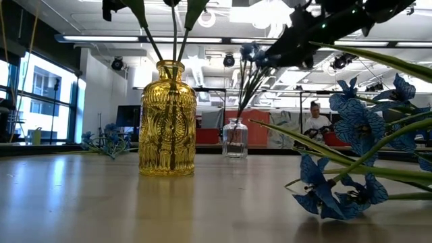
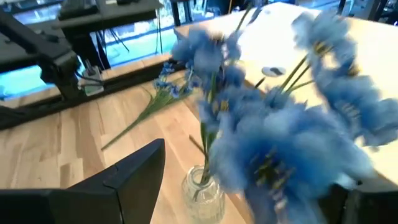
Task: Sort flowers into vase by color
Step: Put the top right blue flowers into the transparent vase, then put the top blue flowers into the transparent vase
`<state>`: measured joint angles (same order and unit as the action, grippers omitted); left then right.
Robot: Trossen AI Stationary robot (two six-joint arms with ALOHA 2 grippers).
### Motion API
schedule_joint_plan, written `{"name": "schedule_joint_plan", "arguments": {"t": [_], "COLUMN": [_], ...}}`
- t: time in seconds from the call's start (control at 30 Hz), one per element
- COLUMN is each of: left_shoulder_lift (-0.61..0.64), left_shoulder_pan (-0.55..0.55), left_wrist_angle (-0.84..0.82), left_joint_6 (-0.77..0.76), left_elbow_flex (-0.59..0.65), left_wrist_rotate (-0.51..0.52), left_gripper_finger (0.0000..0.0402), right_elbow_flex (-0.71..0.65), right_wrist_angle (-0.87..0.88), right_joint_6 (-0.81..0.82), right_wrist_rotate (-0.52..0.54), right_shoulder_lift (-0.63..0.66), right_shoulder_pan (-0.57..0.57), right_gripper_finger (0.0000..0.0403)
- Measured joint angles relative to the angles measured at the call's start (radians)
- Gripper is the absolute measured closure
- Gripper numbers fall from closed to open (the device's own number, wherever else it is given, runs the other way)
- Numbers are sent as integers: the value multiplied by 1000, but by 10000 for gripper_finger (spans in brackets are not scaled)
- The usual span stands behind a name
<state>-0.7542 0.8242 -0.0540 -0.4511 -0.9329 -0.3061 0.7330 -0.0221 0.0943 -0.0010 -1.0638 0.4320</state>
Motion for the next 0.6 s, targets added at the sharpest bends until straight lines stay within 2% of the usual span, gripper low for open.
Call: {"name": "schedule_joint_plan", "arguments": {"t": [0.13, 0.33, 0.5, 0.6], "left_shoulder_lift": [0, 0, -14, -33], "left_shoulder_pan": [0, 0, 0, -1], "left_wrist_angle": [0, 2, -53, -153], "left_joint_6": [2, 4, -41, -97], "left_elbow_flex": [0, 0, 0, 0], "left_wrist_rotate": [0, 11, 61, 151], "left_gripper_finger": [177, 177, 177, 177], "right_elbow_flex": [0, 0, 0, 0], "right_wrist_angle": [34, 78, 74, 70], "right_joint_6": [2, 18, 86, 128], "right_wrist_rotate": [2, 72, 105, 133], "right_shoulder_lift": [68, 179, 246, 256], "right_shoulder_pan": [0, 0, 0, 0], "right_gripper_finger": [110, 110, 110, 110]}}
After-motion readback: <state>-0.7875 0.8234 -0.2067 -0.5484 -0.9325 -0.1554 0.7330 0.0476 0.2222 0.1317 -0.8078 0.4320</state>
